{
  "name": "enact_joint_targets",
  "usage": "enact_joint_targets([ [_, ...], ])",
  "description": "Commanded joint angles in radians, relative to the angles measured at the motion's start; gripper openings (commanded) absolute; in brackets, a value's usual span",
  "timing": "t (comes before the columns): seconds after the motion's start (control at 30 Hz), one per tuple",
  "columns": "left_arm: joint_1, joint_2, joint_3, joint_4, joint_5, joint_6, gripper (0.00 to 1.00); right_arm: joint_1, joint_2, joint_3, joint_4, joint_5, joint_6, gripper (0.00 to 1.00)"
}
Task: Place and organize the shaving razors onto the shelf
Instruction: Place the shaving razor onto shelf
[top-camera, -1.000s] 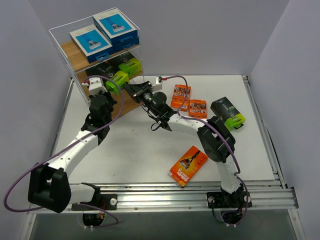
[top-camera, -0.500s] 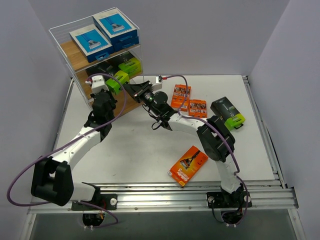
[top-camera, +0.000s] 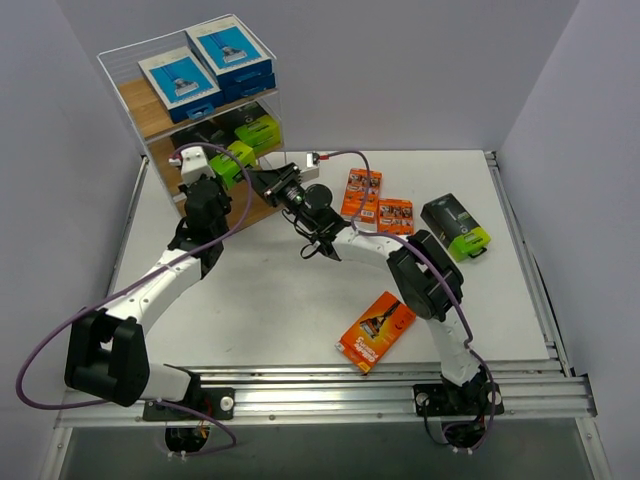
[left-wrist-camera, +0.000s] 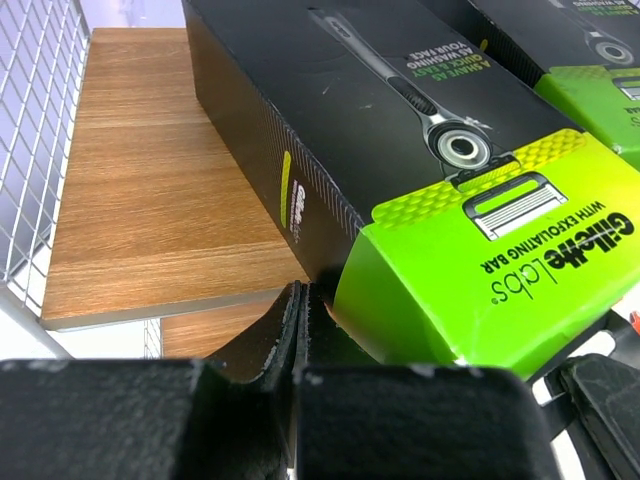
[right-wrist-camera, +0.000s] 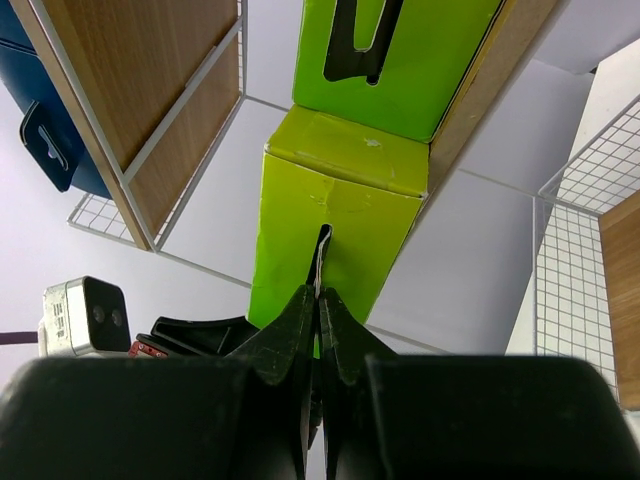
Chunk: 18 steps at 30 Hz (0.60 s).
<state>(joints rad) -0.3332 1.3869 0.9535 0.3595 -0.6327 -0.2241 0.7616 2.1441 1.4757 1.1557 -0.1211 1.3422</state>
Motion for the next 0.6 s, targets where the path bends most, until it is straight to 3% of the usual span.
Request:
enact_joint_targets([
  [0.0,0.033,-0.003,0.071,0.064,-0.065,0.008,0.02,0.012,0.02,0.047,0.038,-0.048,-0.014,0.0],
  [0.13,0.033,-0.015,0.082,0.022,-0.078,-0.017,0.04,0.01,0.028,0.067,0.038,-0.061,-0.021,0.0],
  [0.27,0.033,-0.041,0.076,-0.029,-0.078,-0.049,0.28,0.012,0.031,0.08,0.038,-0.063,-0.02,0.0],
  [0.4,0.033,-0.098,0.053,-0.068,-0.071,-0.067,0.43,0.012,0.028,0.083,0.036,-0.057,-0.021,0.0],
  [0.57,0.033,-0.175,0.039,-0.165,-0.044,-0.107,0.54,0.016,0.02,0.093,0.015,-0.055,-0.031,0.0],
])
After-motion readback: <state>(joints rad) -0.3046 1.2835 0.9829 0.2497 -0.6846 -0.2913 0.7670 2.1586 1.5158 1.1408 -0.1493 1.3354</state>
